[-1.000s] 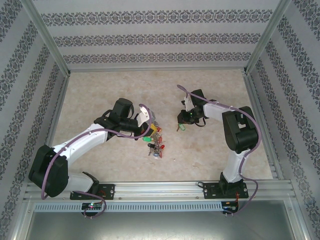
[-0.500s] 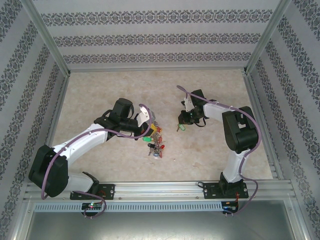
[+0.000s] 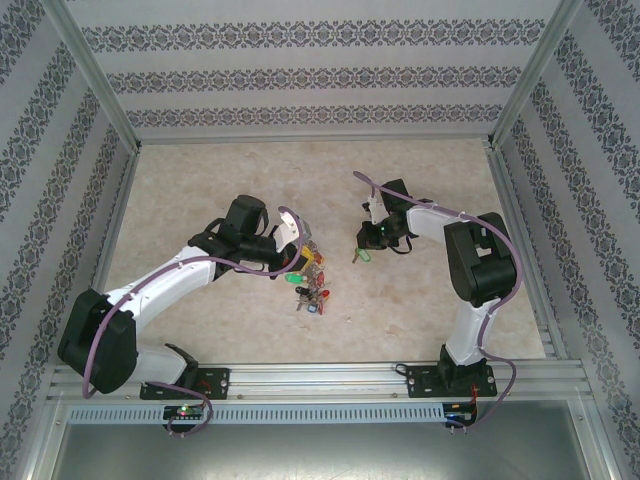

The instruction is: Put the keys on the keyring

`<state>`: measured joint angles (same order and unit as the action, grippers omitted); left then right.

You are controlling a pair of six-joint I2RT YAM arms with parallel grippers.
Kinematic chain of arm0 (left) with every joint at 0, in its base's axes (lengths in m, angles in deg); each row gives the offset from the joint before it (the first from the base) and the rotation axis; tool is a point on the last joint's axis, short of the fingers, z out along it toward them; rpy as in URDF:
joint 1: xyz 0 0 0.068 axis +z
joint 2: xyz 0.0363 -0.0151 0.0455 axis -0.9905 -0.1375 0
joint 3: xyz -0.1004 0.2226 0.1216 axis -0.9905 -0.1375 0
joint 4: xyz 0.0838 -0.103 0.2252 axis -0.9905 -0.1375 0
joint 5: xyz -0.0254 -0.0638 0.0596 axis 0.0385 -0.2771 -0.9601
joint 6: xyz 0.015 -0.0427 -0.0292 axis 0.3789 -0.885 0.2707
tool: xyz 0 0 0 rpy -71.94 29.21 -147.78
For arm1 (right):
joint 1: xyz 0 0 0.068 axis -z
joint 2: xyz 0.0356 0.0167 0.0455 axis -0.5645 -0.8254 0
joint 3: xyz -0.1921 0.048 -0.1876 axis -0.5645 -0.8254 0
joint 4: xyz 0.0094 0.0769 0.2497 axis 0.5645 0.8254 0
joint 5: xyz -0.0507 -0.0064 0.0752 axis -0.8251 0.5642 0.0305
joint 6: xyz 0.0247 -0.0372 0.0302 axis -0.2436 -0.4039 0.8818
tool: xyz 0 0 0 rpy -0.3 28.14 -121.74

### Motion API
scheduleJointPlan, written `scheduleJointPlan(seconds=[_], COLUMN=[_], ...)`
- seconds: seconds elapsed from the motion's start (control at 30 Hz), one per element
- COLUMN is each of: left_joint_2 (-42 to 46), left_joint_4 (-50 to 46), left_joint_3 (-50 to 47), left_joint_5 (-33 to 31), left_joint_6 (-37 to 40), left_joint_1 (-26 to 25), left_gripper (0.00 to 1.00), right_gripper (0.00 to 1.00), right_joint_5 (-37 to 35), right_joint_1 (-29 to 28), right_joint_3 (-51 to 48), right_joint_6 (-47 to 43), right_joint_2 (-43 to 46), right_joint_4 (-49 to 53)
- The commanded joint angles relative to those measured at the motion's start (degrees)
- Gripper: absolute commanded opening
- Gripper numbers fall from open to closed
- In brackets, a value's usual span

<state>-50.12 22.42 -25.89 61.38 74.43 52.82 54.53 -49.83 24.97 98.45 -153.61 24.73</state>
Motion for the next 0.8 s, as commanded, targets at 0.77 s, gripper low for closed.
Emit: scheduleJointPlan(seconds=[0.77], left_joint_2=[1.0], left_joint_4=[4.2], left_joint_3=[0.8], left_joint_5=[6.0], left_joint_6=[2.8], left_joint_1=[-2.3], left_gripper=[0.0], right_gripper=[0.0], right_joint_5=[11.7], right_joint_1=[-2.0], right_joint_3=[-24.1], right_joint_6=[-10.2], right_joint_2=[41.8], right_joint_4=[-20.3])
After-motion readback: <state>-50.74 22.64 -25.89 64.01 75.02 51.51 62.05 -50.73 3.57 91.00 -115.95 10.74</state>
